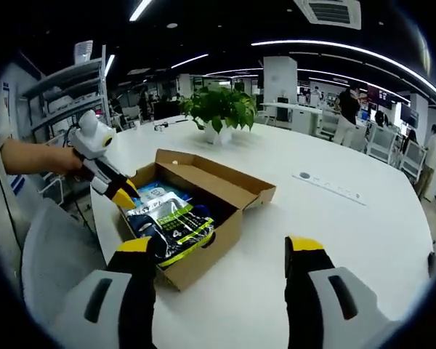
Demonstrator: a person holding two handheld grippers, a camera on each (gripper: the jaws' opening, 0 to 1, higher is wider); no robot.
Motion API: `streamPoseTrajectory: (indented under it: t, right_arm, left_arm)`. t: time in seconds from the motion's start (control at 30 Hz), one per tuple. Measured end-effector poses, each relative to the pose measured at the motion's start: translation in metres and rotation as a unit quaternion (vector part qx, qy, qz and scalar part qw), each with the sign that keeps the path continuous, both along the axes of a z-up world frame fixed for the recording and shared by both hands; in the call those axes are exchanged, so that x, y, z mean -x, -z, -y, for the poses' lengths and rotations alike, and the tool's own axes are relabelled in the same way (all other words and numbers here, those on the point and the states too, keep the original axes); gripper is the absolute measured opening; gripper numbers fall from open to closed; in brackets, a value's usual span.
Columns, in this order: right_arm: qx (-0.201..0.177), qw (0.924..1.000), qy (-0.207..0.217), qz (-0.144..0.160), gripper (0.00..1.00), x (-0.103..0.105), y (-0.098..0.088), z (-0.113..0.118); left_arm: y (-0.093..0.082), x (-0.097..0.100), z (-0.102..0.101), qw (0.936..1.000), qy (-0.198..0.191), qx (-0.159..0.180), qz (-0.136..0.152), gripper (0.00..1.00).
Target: Operate the shoe box by opening the lid, removing the specified soft item, and placing it in the target area until the item is outside and the box remains undamaged.
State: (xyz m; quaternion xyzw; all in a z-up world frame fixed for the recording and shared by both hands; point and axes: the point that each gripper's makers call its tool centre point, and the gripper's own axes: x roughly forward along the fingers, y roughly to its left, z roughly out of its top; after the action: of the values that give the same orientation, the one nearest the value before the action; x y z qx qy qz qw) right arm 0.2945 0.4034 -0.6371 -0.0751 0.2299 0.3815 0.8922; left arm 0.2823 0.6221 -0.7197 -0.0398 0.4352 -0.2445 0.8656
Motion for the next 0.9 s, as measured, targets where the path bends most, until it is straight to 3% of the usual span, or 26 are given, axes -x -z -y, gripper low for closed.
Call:
streamPoseTrajectory:
  t: [0.27,0.5,0.67,0.9]
  right_arm:
    - [-0.009,1.0,-0.002,-0.002,0.7,0.016,0.0,0.004]
    - [-0.009,0.9999,-0.002,-0.006,0.7,0.023,0.003,0.004]
    - [-0.016,0.9998,-0.005,-0.014,0.68,0.027,0.004,-0.001]
    - [-0.023,0.999,-0.023,-0.031,0.66,0.032,0.008,-0.016]
  left_arm:
    - [0.009,0.003,0.008,0.9975,-0.012,0.042,-0.055,0.22]
    - [0.011,0.001,0.02,0.9926,-0.018,0.086,-0.084,0.15]
    - [0.01,0.004,0.028,0.9787,-0.039,0.159,-0.124,0.13]
    - [0.005,0.005,0.033,0.9797,-0.015,0.168,-0.108,0.01]
